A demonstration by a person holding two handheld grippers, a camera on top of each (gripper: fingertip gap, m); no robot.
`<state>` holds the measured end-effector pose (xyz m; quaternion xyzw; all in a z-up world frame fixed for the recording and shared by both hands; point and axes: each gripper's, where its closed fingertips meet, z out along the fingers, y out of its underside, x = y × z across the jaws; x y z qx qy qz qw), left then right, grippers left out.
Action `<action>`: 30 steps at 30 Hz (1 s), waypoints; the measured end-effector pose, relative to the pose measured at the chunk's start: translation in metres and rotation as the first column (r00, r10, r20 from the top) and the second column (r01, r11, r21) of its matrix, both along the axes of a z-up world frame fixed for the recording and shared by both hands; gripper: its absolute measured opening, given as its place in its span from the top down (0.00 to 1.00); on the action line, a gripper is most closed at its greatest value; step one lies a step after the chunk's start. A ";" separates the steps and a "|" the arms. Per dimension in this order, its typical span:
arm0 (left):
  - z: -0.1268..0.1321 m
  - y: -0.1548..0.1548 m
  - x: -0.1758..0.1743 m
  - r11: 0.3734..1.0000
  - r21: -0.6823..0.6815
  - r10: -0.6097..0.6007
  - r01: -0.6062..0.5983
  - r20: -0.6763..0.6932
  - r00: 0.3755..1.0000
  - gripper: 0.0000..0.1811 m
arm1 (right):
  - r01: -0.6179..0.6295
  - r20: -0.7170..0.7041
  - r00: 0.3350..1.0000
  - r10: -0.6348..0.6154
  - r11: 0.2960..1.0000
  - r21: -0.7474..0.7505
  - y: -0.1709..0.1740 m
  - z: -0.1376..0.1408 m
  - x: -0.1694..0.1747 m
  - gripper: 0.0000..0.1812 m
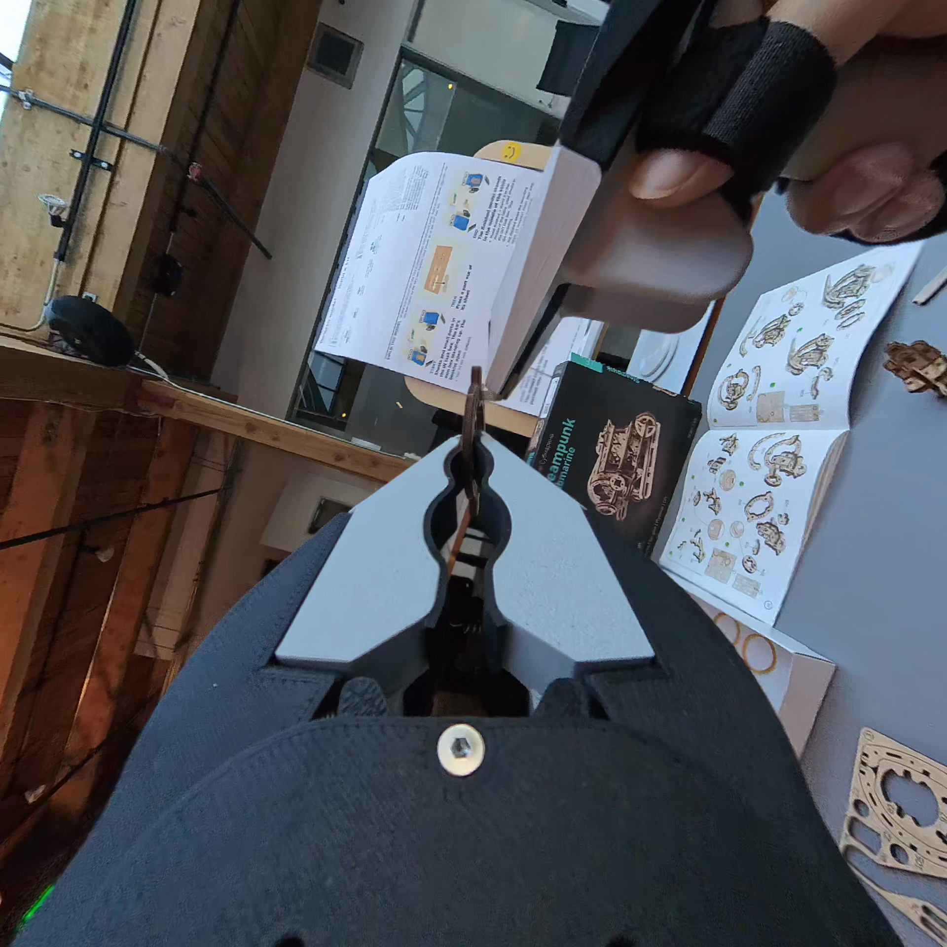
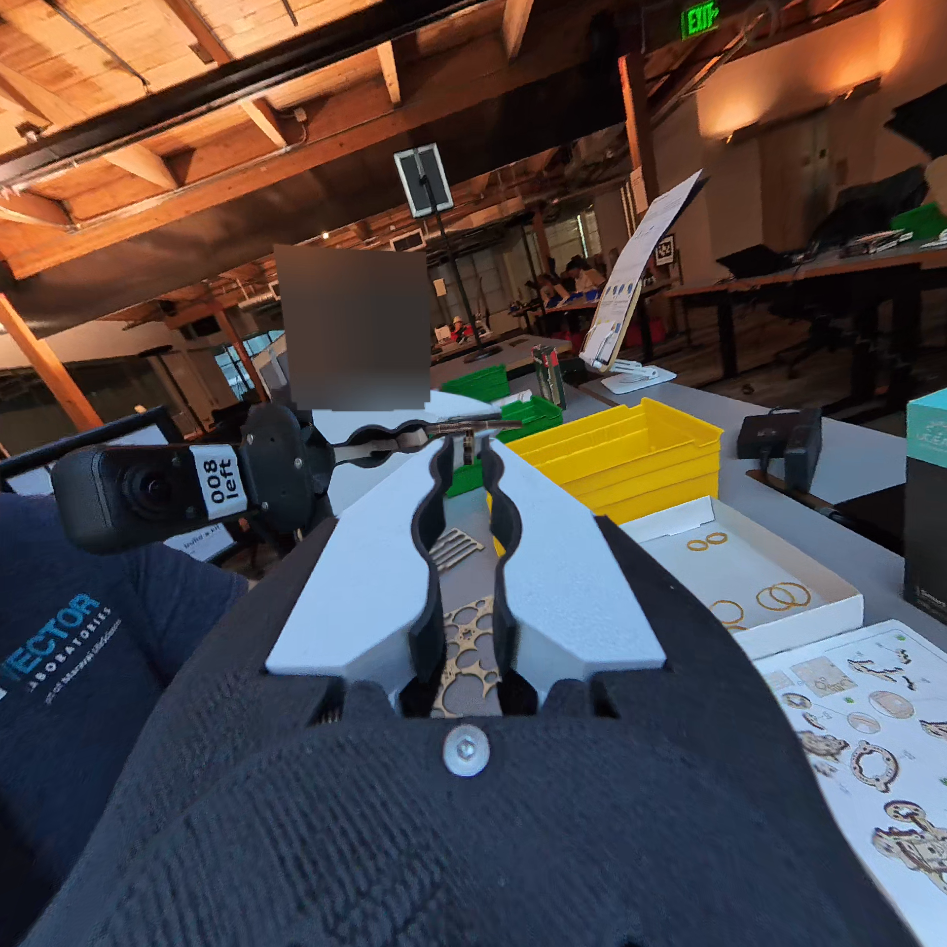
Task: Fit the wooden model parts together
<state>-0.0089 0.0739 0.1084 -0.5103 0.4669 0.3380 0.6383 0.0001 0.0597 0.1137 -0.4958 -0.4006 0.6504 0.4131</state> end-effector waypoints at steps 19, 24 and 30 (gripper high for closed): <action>-0.066 -0.025 0.033 0.857 -0.444 -0.264 0.263 0.061 0.963 1.00 | -0.185 0.297 0.921 -0.251 0.389 0.903 -0.029 -0.063 0.021 0.82; -0.065 -0.029 0.036 0.843 -0.452 -0.286 0.292 0.083 0.955 1.00 | -0.186 0.286 0.930 -0.230 0.378 0.907 -0.032 -0.062 0.023 0.92; -0.064 -0.033 0.037 0.830 -0.460 -0.306 0.316 0.098 0.947 1.00 | -0.191 0.284 0.935 -0.214 0.371 0.909 -0.036 -0.062 0.023 0.92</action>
